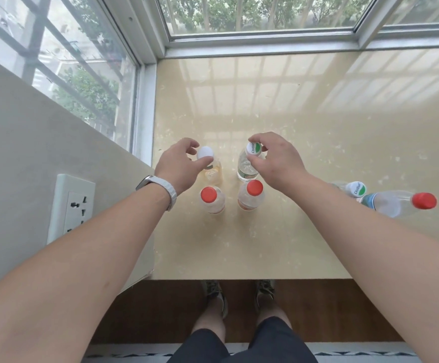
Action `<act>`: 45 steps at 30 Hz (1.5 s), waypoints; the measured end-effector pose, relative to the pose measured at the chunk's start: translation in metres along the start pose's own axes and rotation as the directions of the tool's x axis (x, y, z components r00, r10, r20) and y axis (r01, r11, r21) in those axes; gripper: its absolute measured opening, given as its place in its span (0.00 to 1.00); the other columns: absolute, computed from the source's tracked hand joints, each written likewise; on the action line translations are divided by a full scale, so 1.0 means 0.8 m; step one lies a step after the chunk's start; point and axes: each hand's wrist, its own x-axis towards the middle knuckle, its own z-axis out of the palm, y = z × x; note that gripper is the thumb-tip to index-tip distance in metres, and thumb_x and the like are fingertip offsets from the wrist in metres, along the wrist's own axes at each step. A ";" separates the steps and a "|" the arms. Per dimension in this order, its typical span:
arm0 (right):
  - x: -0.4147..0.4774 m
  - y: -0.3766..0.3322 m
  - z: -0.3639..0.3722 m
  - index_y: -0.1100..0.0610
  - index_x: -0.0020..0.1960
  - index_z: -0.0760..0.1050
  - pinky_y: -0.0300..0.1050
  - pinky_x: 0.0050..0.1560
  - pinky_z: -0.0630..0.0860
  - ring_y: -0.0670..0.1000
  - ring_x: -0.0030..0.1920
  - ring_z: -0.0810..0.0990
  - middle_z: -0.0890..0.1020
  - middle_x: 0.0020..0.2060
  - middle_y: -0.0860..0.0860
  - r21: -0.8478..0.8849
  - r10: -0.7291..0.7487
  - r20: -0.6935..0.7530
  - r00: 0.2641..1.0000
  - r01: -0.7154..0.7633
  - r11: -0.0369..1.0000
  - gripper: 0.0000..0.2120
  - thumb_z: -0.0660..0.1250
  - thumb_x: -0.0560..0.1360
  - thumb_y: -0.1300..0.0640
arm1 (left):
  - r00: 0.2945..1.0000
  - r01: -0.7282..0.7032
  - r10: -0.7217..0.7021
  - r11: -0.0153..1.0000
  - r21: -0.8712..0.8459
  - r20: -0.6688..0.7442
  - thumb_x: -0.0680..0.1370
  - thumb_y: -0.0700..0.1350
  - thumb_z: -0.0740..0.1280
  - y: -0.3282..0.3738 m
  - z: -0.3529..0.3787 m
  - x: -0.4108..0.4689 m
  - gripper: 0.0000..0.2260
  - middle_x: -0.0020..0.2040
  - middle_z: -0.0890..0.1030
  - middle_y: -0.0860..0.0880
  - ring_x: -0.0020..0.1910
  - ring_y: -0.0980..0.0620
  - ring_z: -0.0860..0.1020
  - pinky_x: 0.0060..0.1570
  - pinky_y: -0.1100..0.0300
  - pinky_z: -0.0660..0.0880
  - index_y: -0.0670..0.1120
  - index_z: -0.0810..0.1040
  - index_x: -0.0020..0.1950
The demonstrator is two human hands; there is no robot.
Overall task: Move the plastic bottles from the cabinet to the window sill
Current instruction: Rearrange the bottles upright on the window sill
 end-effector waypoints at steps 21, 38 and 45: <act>0.005 0.005 -0.011 0.52 0.69 0.73 0.35 0.54 0.64 0.44 0.54 0.72 0.76 0.65 0.48 0.012 -0.024 0.089 0.996 0.023 1.000 0.21 0.68 0.77 0.55 | 1.000 -0.011 0.011 1.000 -0.022 0.020 0.72 0.56 0.72 0.002 -0.006 0.002 0.13 0.49 0.78 0.65 0.45 0.64 0.78 0.39 0.62 0.72 0.58 0.76 0.55; -0.087 0.023 -0.132 0.56 0.68 0.74 0.52 0.62 0.69 0.57 0.64 0.72 0.76 0.66 0.52 -0.376 -0.121 0.005 0.993 0.114 0.920 0.20 0.64 0.79 0.49 | 0.892 -0.451 0.446 0.886 0.110 0.070 0.78 0.51 0.69 0.125 -0.023 -0.083 0.17 0.63 0.76 0.60 0.61 0.56 0.73 0.59 0.63 0.65 0.52 0.76 0.67; -0.154 0.062 -0.176 0.58 0.66 0.76 0.53 0.64 0.65 0.59 0.66 0.72 0.77 0.66 0.56 -0.463 -0.060 -0.100 0.993 0.007 0.886 0.22 0.67 0.77 0.47 | 0.743 -0.666 0.631 0.668 0.331 0.221 0.77 0.49 0.71 0.182 0.031 -0.123 0.20 0.68 0.77 0.44 0.68 0.42 0.73 0.68 0.51 0.63 0.45 0.77 0.68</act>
